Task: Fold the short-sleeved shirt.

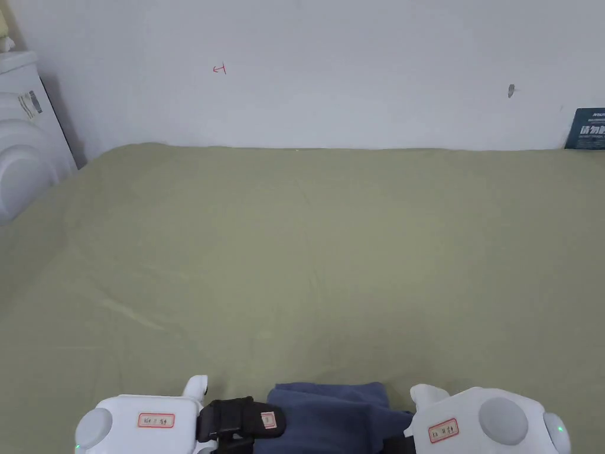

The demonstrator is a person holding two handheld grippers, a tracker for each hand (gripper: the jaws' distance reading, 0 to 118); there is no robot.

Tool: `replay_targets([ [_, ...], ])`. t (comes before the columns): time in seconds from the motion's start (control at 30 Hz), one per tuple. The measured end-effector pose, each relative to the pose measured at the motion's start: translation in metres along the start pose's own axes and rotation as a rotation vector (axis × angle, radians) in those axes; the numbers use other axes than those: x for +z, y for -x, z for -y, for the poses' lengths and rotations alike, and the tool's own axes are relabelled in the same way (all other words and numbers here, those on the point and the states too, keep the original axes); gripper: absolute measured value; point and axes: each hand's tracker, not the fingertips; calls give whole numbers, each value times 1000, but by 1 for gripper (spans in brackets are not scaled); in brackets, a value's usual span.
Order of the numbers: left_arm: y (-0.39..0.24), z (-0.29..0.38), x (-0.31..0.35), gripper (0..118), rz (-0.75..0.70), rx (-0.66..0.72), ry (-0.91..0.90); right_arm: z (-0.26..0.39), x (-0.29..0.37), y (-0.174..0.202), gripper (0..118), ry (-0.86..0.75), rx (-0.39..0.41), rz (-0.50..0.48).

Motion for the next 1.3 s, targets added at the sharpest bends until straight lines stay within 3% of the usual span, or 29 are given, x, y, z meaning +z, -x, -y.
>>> replay_targets([
  [0.13, -19, 5, -16, 116, -54, -46, 1, 1, 1, -1, 0, -3, 9, -8],
  [0.17, -22, 8, -18, 106, -55, -77, 10, 2, 1, -1, 0, -6, 7, -9],
  [0.2, -25, 13, -22, 93, -53, -104, 49, 2, 1, -2, 0, -8, 5, -12],
  [0.23, -28, 17, -24, 71, -91, -128, 59, 2, 1, -2, 0, -10, 5, -13],
  [0.27, -28, 19, -26, 36, -161, -154, 64, 3, 1, -3, 0, -11, 6, -15],
  [0.33, -13, 21, -21, 36, -225, -113, 62, 3, 2, -4, 0, -14, 1, -34],
  [0.4, -4, 21, -19, 36, -41, 9, 23, 3, 2, -3, 0, -16, 0, -33],
  [0.53, -8, 19, -14, 35, -77, -52, 18, 3, 8, 10, 0, -24, 20, -11],
  [0.67, -11, 6, 16, 34, -93, -102, 7, -1, 20, 36, 0, -72, 51, -52],
  [0.87, 7, -35, 123, 34, -245, -135, -70, -18, 13, 104, 0, -136, 178, -46],
  [1.2, 44, -103, 305, 34, -571, -61, -98, -54, -102, 220, 0, -64, 166, -98],
  [1.3, 52, -111, 336, 34, -632, -48, -98, -56, -133, 254, 0, -23, 150, -168],
])
